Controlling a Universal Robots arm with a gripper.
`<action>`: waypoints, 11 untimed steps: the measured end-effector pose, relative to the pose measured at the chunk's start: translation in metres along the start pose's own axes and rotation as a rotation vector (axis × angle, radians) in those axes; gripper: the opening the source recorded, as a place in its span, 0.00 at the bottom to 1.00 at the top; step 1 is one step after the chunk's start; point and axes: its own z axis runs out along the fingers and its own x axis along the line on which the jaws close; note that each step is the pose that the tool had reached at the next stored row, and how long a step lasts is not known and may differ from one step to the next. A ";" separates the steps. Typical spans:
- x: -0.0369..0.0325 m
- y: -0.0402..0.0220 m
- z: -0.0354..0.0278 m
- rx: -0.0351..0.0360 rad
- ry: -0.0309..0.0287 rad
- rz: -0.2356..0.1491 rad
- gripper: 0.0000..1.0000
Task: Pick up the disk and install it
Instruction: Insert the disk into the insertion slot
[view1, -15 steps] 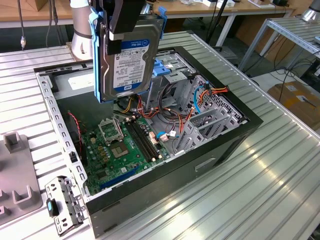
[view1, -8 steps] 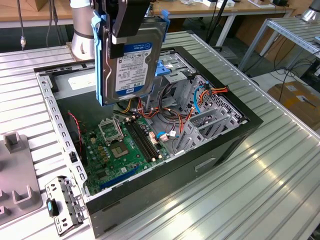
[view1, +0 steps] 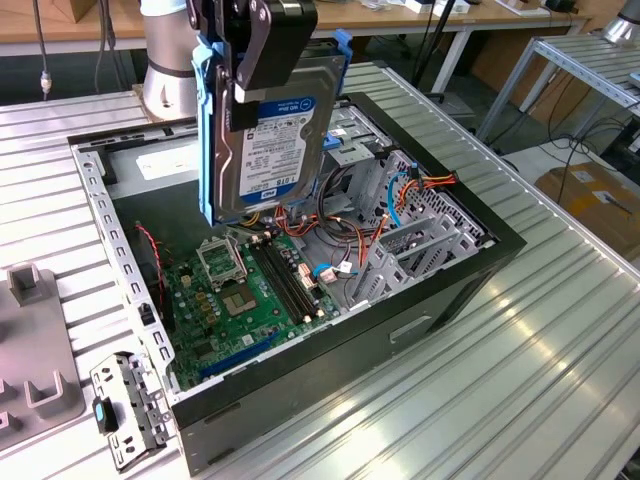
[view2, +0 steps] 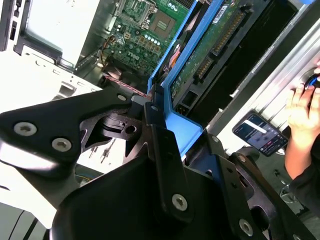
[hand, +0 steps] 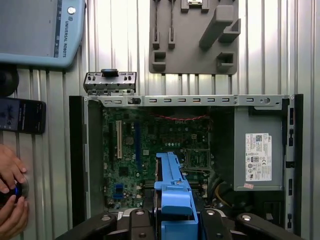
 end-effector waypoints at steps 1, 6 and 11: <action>0.0016 0.0000 0.0001 0.0000 0.0000 0.000 0.37; 0.0098 -0.0002 0.0005 0.0000 0.0000 0.000 0.37; 0.0162 -0.0004 0.0008 0.0000 0.0001 0.000 0.37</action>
